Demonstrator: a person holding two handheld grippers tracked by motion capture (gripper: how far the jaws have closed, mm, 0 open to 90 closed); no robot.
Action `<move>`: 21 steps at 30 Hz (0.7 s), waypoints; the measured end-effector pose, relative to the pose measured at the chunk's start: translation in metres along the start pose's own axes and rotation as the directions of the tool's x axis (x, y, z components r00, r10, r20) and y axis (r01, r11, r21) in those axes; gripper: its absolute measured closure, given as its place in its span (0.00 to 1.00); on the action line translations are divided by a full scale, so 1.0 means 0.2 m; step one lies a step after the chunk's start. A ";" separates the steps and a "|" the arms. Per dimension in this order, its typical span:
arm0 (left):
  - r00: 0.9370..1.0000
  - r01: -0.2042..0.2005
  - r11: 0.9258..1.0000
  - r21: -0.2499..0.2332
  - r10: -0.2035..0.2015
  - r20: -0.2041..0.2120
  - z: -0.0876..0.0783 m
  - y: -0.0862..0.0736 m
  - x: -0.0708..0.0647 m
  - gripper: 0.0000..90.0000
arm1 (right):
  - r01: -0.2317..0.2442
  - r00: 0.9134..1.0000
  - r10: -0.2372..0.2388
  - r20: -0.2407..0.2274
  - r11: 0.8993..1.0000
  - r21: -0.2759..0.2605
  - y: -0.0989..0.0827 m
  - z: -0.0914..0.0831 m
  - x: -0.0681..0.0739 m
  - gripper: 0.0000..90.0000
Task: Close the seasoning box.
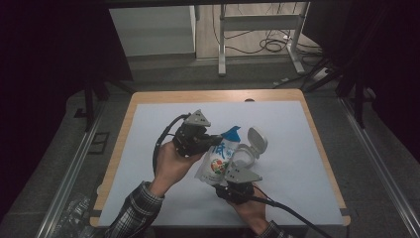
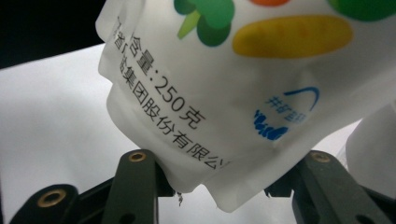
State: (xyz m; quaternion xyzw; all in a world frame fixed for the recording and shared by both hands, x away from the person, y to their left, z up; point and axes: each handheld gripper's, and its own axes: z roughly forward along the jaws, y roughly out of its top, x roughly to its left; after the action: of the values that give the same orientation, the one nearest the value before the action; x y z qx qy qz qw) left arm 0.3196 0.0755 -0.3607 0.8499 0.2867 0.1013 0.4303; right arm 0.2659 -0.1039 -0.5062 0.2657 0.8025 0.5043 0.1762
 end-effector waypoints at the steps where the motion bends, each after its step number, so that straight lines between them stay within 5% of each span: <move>1: 1.000 -0.001 1.000 0.003 0.001 -0.002 0.00 0.01 0.00 1.00 | -0.012 1.000 0.012 -0.005 1.000 -0.004 0.00 0.00 0.00 0.64; 21: 0.999 -0.040 0.996 0.078 0.040 -0.001 0.10 0.08 -0.03 1.00 | -0.117 0.990 0.118 -0.083 0.993 0.019 0.00 -0.01 -0.02 0.71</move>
State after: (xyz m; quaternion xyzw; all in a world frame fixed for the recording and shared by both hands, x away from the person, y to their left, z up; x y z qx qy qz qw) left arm 0.3285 0.0514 -0.3593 0.8714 0.2740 0.0999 0.3945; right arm 0.2674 -0.1084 -0.5058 0.2925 0.7958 0.5186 0.1105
